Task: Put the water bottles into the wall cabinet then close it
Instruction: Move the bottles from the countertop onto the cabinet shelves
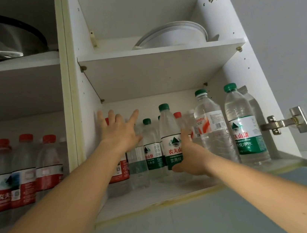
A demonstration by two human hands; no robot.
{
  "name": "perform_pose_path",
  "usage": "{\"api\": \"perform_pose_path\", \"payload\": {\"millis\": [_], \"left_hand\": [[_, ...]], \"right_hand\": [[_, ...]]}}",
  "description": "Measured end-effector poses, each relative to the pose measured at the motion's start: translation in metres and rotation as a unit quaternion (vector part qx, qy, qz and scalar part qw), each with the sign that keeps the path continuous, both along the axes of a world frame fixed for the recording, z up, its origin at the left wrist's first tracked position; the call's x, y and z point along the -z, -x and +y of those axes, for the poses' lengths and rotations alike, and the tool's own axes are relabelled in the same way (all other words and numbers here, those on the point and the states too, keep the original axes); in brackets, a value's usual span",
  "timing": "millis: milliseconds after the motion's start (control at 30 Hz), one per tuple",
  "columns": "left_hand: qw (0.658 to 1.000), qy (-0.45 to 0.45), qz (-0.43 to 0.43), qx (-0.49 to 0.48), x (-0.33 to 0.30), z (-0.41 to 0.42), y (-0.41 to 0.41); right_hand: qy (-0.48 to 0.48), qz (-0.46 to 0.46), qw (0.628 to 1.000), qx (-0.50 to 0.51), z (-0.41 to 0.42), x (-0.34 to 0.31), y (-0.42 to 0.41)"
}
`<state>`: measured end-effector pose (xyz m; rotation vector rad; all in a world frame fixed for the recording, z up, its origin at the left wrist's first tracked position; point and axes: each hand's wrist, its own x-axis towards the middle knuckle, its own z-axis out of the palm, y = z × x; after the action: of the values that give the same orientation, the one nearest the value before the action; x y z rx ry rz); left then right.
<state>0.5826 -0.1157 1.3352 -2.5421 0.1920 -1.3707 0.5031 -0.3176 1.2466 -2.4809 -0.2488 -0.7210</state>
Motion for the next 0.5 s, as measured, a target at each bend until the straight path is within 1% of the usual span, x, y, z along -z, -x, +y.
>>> {"api": "perform_pose_path", "payload": {"millis": [133, 200, 267, 400, 500], "left_hand": [[0.998, 0.015, 0.063, 0.016, -0.008, -0.004, -0.012], [0.997, 0.021, 0.068, 0.043, -0.008, -0.003, -0.017], [0.995, 0.031, 0.071, 0.061, -0.009, -0.003, -0.018], [0.992, 0.054, 0.089, 0.075, -0.011, -0.004, -0.02], [0.993, 0.049, 0.083, 0.071, -0.01, -0.002, -0.02]], "right_hand": [[0.008, 0.046, 0.999, 0.002, 0.008, -0.014, -0.018], [0.004, 0.074, 0.997, 0.003, 0.013, -0.019, -0.027], [-0.011, 0.116, 0.993, -0.017, 0.017, -0.024, -0.035], [-0.011, 0.104, 0.994, -0.039, 0.024, -0.027, -0.052], [-0.074, 0.112, 0.989, -0.065, 0.021, -0.02, -0.064]]}}
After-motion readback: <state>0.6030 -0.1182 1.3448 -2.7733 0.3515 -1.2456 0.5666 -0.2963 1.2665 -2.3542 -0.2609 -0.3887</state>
